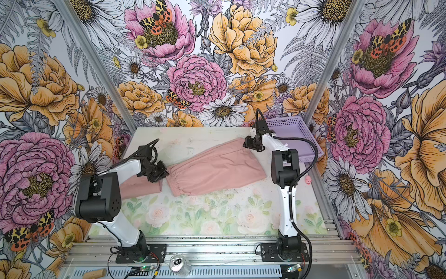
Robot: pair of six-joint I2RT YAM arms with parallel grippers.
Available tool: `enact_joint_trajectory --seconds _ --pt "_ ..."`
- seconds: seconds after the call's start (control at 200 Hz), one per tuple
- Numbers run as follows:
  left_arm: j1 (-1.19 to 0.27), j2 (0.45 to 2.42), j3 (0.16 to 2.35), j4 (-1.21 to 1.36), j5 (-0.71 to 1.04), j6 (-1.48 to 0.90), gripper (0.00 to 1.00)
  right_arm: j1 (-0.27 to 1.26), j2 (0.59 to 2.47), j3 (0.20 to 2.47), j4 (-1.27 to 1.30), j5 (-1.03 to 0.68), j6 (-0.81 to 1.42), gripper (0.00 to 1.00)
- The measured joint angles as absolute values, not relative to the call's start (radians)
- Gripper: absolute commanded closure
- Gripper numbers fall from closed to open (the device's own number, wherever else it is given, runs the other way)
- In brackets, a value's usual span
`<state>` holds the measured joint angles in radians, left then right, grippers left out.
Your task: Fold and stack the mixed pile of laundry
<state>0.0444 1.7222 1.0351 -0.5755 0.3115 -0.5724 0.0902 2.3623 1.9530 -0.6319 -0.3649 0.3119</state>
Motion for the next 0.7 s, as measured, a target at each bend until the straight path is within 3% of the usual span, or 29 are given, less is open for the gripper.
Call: enact_joint_trajectory --seconds 0.31,0.52,0.66,0.695 --pt "0.044 1.724 1.035 -0.575 0.312 -0.572 0.87 0.077 2.401 1.952 -0.593 -0.426 0.321 0.61" --pt "0.044 1.724 1.035 -0.576 0.312 -0.573 0.87 0.071 2.403 1.916 -0.564 -0.459 0.323 0.8" --pt "0.044 1.724 1.035 -0.576 0.313 -0.573 0.87 0.065 2.391 1.881 -0.54 -0.469 0.33 1.0" --pt "0.044 1.724 1.035 -0.575 0.313 -0.573 0.87 0.064 2.386 1.872 -0.539 -0.47 0.338 1.0"
